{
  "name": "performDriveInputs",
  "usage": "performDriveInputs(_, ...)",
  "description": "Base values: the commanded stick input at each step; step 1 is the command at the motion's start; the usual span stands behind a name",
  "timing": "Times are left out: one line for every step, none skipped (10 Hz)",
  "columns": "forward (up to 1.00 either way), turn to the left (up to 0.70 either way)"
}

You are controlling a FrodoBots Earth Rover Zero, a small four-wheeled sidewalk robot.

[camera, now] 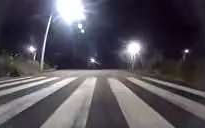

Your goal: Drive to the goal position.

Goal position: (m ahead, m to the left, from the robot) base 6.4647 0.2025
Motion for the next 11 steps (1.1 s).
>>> performDriveInputs(0.85, 0.00)
performDriveInputs(0.85, 0.00)
performDriveInputs(0.85, 0.00)
performDriveInputs(0.85, 0.00)
performDriveInputs(0.85, 0.00)
performDriveInputs(0.85, 0.00)
performDriveInputs(0.85, 0.00)
performDriveInputs(0.85, 0.00)
performDriveInputs(0.85, 0.00)
performDriveInputs(0.85, 0.00)
performDriveInputs(0.85, 0.00)
